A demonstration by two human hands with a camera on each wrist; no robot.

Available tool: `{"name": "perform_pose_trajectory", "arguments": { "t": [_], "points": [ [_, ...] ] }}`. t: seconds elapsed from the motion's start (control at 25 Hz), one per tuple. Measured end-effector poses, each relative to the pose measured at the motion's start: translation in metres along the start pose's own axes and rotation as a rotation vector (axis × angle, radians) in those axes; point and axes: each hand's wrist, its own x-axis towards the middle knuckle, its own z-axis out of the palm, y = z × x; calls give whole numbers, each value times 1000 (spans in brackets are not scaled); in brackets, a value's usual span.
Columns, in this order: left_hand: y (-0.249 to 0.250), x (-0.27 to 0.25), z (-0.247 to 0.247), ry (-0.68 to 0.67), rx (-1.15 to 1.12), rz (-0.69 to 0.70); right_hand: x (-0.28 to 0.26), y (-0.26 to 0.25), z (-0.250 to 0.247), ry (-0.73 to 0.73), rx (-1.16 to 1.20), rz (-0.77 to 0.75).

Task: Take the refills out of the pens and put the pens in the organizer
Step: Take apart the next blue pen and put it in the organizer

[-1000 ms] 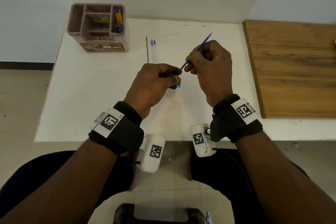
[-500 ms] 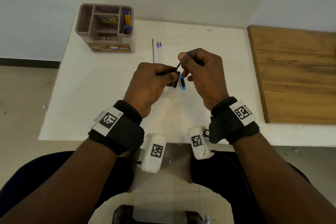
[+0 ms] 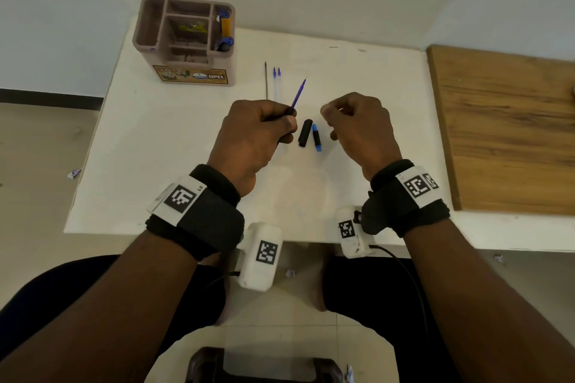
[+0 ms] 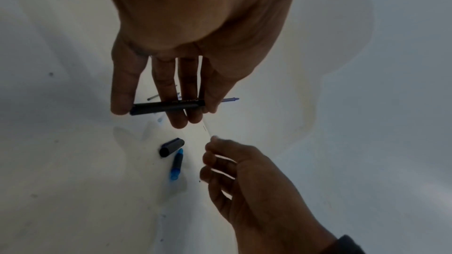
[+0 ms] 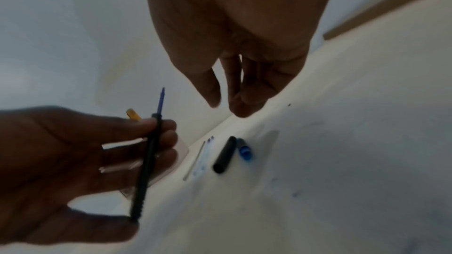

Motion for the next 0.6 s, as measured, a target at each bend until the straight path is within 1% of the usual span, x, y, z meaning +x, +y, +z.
{"name": "perform_pose_trajectory", "arguments": {
  "t": [0.08,0.12,0.24,0.36,0.4,0.44,0.52,0.56,0.6],
  "points": [
    [0,0,3,-3,9,6,1,7,2,-34,-203,-28],
    [-1,0,3,-2,10,3,0,9,5,-61,-253,-29],
    [-2,-2,3,-7,10,-10,-3,7,14,-109,-342,-47],
    [-2,-3,5,-16,23,-10,-5,6,17,-128,-392,-44],
    [-1,-4,6,-17,26,-12,-5,5,15,-111,-353,-33],
    [-1,-4,6,-18,26,-16,-5,3,12,-70,-250,-22],
    [-2,-4,8,-35,36,-27,-4,-6,0,61,131,-4],
    [-3,-4,9,-45,44,-38,-4,-11,-6,110,336,-7],
    [-3,-4,10,-57,51,-48,-4,-14,-11,137,491,-22]
  ]
}}
